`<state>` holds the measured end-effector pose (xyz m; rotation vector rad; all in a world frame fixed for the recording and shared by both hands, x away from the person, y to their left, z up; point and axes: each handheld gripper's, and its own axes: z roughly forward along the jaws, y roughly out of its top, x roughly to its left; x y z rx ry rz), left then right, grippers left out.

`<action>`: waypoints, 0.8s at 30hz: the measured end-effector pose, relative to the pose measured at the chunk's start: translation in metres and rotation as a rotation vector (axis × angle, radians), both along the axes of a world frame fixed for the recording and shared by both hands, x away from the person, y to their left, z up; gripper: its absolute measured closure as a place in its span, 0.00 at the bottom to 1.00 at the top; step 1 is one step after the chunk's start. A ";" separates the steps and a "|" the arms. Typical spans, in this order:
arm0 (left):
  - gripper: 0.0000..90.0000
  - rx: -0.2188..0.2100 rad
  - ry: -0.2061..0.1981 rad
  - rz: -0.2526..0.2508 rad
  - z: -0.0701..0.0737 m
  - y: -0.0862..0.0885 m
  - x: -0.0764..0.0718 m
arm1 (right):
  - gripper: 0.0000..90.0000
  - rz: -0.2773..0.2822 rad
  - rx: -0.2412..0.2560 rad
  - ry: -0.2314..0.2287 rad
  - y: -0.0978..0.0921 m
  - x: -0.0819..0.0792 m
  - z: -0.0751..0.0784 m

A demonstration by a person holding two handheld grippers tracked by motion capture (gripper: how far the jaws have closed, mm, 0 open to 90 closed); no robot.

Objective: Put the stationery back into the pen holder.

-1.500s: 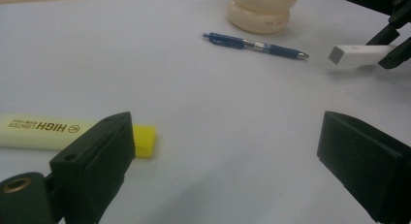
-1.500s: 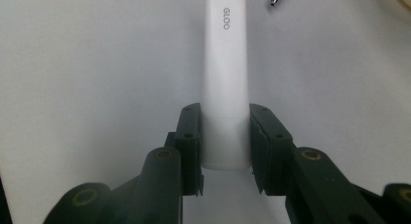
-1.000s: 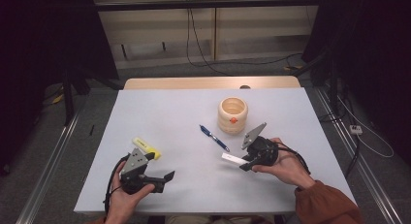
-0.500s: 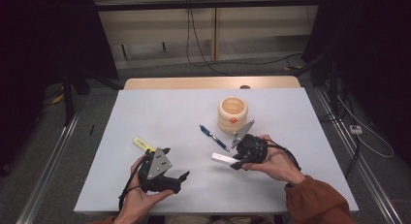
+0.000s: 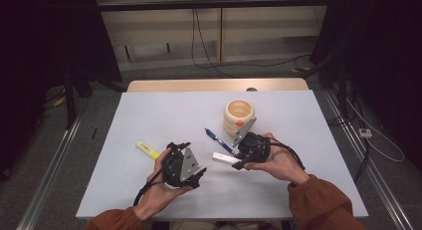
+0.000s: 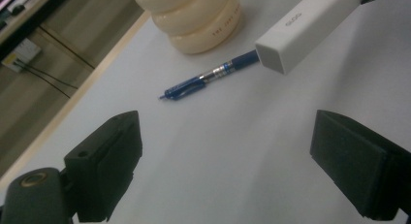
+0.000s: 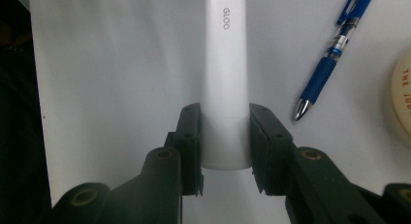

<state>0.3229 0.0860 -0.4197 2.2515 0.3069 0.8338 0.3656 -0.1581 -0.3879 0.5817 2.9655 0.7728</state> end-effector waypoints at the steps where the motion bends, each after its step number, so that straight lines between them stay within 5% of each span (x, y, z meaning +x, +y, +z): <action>1: 0.13 0.008 -0.031 -0.011 0.000 -0.002 0.000 | 0.75 0.004 -0.001 -0.001 0.000 0.001 -0.001; 6: 0.14 0.036 -0.095 -0.025 0.001 -0.008 0.001 | 0.75 -0.005 -0.002 0.007 0.002 0.005 -0.001; 10: 0.15 0.076 -0.187 -0.026 -0.004 -0.013 -0.001 | 0.75 -0.002 -0.008 0.016 0.005 0.006 -0.003; 13: 0.15 0.055 -0.185 -0.030 -0.013 -0.014 -0.001 | 0.75 0.001 -0.011 0.022 0.010 0.005 -0.007; 17: 0.16 0.107 -0.212 -0.041 -0.022 -0.015 -0.008 | 0.75 0.005 -0.018 0.023 0.014 0.003 -0.007; 19: 0.17 0.164 -0.248 -0.051 -0.023 -0.015 -0.011 | 0.75 0.012 -0.020 0.022 0.015 0.003 -0.008; 24: 0.26 0.226 -0.325 -0.071 -0.027 -0.021 -0.019 | 0.75 0.012 -0.034 0.033 0.020 0.004 -0.008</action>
